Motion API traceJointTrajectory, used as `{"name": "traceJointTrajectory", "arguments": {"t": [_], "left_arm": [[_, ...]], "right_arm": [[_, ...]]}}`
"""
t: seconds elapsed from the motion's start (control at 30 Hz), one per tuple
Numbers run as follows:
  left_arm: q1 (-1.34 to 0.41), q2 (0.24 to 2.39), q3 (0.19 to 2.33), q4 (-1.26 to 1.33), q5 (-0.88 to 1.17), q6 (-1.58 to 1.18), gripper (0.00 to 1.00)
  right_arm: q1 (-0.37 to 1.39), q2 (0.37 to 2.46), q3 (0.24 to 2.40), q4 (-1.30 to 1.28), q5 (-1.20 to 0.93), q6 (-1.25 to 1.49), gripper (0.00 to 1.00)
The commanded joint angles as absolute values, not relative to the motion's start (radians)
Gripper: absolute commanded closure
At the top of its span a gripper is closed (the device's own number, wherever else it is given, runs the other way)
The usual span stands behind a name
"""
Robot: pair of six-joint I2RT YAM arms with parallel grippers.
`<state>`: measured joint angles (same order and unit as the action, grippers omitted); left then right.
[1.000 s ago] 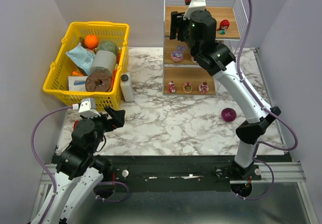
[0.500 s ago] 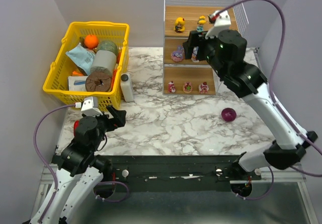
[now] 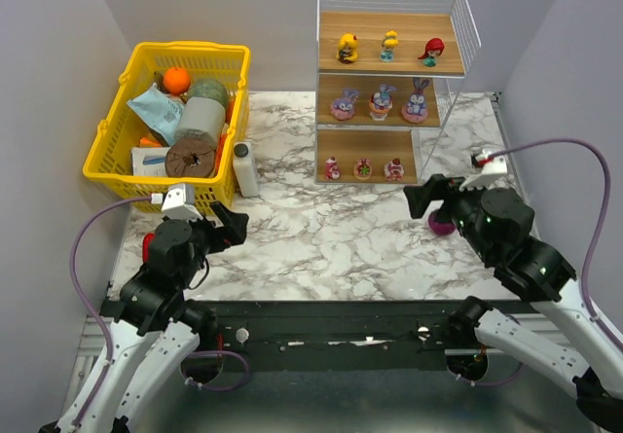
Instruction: Place and organize the plastic toys onto the shelf
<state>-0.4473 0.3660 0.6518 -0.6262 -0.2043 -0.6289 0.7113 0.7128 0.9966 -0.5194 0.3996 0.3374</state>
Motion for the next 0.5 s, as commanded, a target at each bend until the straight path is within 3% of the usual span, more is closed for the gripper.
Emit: {"name": "traceJointTrajectory", "arguments": {"t": [0.0,0.47], "left_arm": [[-0.449,0.377,0.701,-0.603,-0.149,-0.608,0.01],[-0.449,0.397,0.811,-0.647,-0.169,-0.578,0.01]], "right_arm": [[0.707,0.569,0.901,-0.580,0.462,0.445,0.00],[0.707,0.520,0.881,-0.635,0.471,0.471,0.00]]}}
